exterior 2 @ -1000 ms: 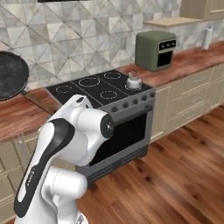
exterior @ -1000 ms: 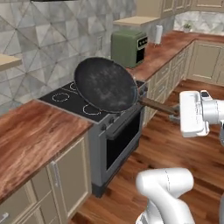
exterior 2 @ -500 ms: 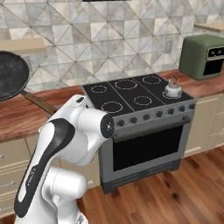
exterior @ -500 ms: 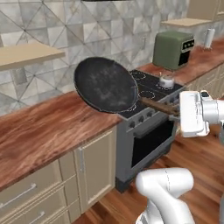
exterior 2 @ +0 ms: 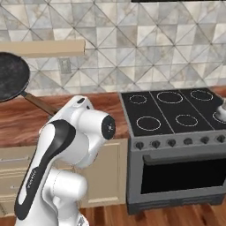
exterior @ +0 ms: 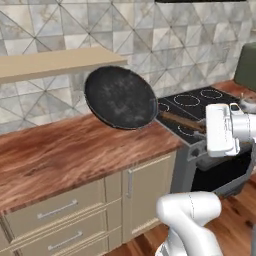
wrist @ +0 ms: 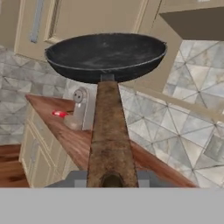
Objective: Pick the pan from the cabinet and place it on the stove. Then turn on the stove burner for the pan.
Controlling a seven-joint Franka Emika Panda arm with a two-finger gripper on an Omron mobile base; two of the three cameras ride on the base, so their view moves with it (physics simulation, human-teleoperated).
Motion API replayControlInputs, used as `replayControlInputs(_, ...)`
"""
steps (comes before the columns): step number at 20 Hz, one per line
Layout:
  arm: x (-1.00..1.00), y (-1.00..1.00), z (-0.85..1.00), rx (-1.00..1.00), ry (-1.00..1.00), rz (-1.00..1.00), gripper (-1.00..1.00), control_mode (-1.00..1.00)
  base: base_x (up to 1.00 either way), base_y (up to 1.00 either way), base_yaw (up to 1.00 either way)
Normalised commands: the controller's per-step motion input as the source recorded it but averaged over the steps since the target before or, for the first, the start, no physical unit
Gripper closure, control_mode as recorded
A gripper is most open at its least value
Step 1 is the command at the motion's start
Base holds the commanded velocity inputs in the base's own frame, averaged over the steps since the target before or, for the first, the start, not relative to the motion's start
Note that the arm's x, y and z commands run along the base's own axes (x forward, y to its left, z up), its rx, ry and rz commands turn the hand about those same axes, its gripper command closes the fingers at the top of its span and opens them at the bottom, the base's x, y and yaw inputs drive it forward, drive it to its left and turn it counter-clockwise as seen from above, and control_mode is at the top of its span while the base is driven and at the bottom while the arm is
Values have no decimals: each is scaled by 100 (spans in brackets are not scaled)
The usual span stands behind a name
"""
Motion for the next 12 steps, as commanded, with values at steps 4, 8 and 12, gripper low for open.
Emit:
replayControlInputs(4,0,0,0,0,0,0,100,100,58,-6,43)
replayControlInputs(8,0,0,0,0,0,0,100,100,48,-20,40)
replayControlInputs(12,0,0,0,0,0,0,100,100,33,-39,33)
